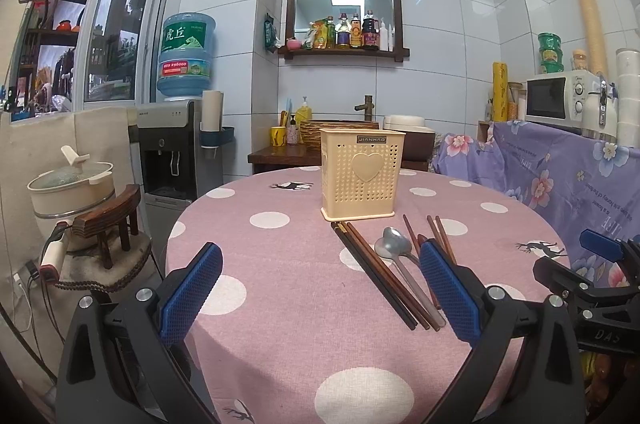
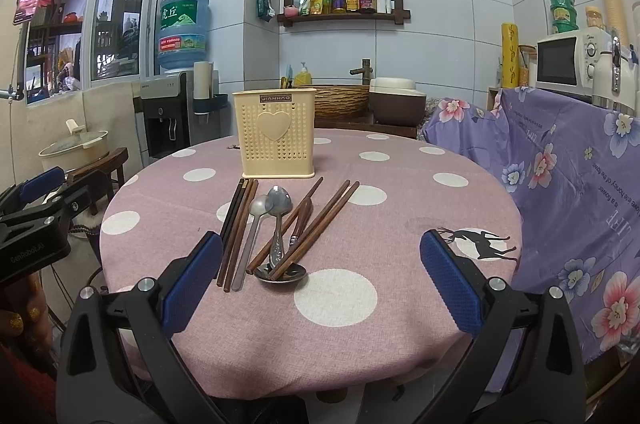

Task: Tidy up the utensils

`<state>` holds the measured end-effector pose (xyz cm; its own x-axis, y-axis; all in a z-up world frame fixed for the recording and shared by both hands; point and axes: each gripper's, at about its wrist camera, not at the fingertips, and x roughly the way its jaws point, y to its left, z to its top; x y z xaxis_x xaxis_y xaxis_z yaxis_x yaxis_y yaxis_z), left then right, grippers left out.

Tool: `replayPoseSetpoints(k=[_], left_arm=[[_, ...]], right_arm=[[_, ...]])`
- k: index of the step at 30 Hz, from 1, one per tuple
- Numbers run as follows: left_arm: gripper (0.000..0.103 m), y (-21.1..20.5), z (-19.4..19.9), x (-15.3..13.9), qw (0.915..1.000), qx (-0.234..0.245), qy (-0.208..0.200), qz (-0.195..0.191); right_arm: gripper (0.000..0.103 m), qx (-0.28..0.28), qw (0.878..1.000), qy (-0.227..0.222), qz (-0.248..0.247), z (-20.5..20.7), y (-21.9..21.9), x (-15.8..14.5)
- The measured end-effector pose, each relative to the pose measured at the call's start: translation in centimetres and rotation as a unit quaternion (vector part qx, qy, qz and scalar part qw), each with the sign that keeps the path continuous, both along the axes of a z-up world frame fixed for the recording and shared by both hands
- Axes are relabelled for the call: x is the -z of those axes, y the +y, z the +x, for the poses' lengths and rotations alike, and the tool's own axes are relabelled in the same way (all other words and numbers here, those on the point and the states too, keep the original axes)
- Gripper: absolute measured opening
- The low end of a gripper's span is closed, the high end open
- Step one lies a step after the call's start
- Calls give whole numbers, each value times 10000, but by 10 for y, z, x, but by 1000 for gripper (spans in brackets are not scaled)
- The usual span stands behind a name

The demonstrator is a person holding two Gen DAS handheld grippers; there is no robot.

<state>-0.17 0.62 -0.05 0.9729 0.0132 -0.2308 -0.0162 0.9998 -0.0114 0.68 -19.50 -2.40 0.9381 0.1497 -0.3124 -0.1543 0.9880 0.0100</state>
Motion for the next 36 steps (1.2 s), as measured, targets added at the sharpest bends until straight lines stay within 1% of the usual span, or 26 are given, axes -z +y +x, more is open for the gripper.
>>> replayPoseSetpoints(k=[19, 36], left_arm=[[98, 3, 0, 3, 10000, -6, 12, -5], [98, 2, 1, 2, 10000, -7, 15, -2]], right_arm=[[98, 9, 10000, 10, -1, 1, 0, 0], [98, 6, 10000, 40, 15, -1, 4, 6]])
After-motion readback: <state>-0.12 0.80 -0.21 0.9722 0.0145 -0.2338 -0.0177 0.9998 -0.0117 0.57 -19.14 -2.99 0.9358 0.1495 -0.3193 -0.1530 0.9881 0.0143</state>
